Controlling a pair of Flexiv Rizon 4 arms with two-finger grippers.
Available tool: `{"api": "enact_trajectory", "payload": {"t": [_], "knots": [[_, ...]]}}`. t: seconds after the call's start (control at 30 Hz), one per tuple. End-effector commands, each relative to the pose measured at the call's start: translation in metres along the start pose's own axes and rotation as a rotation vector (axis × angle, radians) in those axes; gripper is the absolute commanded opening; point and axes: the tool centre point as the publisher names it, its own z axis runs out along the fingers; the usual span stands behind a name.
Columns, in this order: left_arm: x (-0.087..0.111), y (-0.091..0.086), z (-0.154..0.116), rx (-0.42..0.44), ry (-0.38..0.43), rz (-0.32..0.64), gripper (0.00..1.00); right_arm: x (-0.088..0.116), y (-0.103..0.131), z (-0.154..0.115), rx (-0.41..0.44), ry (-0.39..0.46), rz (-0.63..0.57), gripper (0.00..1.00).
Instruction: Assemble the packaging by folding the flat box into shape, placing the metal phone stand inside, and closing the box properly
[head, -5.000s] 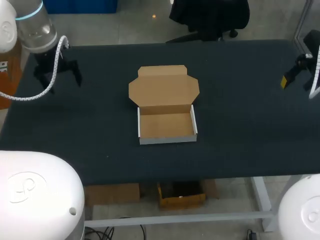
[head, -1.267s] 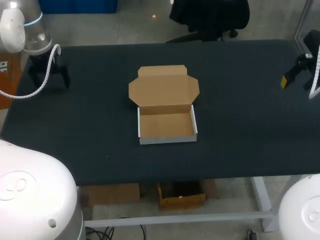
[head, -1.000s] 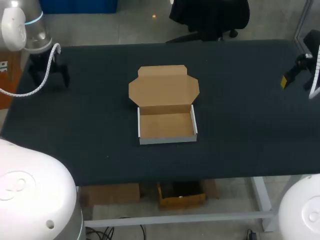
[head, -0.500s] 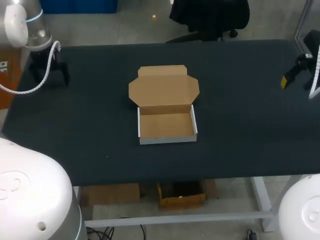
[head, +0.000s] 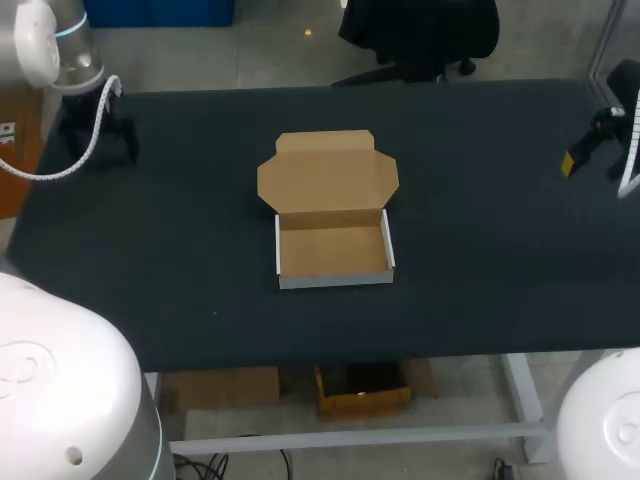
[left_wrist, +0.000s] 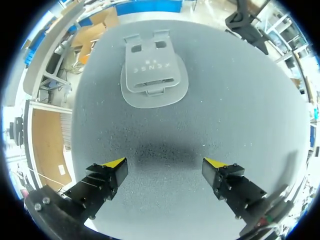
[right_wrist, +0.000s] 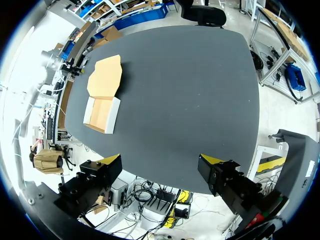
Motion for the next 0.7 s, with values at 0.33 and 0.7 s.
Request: {"api": "enact_trajectory", "payload": {"t": [0.33, 0.7], "knots": [[-0.004, -0.019, 0.003, -0.016, 0.002, -0.002, 1.0, 0.0, 0.0, -0.001, 0.004, 0.002, 0.0, 1.0], [-0.004, -0.029, 0.005, -0.015, -0.005, 0.012, 1.0, 0.0, 0.0, -0.001, 0.004, 0.002, 0.0, 1.0]]}}
